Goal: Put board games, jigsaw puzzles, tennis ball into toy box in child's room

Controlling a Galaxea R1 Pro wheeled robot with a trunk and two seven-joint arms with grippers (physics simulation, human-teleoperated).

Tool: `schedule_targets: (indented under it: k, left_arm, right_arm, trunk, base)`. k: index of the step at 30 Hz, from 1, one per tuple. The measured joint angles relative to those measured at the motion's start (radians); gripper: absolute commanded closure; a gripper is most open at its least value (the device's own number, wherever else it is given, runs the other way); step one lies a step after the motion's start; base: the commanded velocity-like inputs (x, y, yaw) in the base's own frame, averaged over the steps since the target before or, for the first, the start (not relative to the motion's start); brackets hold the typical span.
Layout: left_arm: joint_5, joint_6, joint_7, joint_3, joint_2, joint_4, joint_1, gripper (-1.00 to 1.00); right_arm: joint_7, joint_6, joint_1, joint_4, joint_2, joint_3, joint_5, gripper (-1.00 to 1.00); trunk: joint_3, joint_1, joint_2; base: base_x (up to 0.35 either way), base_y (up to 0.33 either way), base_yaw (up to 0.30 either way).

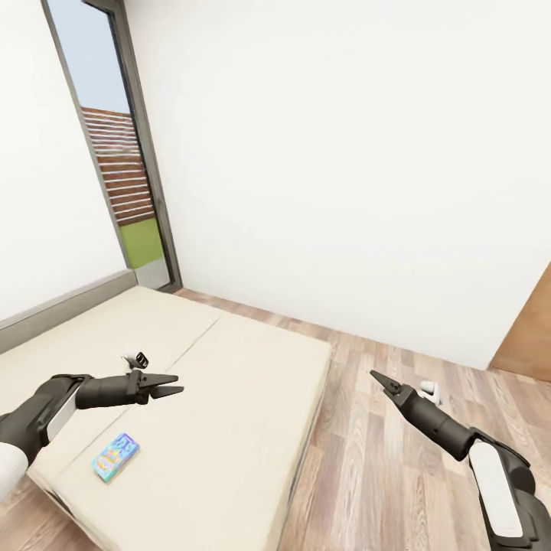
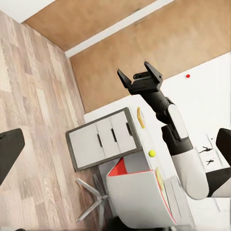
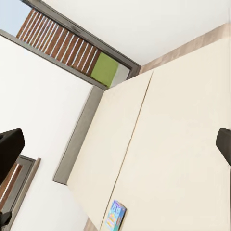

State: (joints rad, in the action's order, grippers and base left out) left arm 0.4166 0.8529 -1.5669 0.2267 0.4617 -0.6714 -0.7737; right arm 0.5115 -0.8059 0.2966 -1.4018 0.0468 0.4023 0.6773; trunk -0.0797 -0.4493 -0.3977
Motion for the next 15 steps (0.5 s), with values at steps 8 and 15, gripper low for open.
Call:
schedule_targets:
  k: [8,15]
  left_arm:
    - [0.001,-0.001,0.0,0.0,0.0,0.0,0.0,-1.0]
    - [0.001,0.0,0.0,0.0,0.0,0.0,0.0,-1.0]
  right_arm:
    - [0.0,0.0,0.0,0.0,0.001,0.001,0.0,-1.0]
    - [0.0,0.0,0.0,0.0,0.001,0.001,0.0,-1.0]
  trunk:
    - [0.003,0.0,0.0]
    - [0.006,0.0,0.0]
  base:
    - [-0.02,0.088,-0.276]
    - [-0.061,0.07,-0.276]
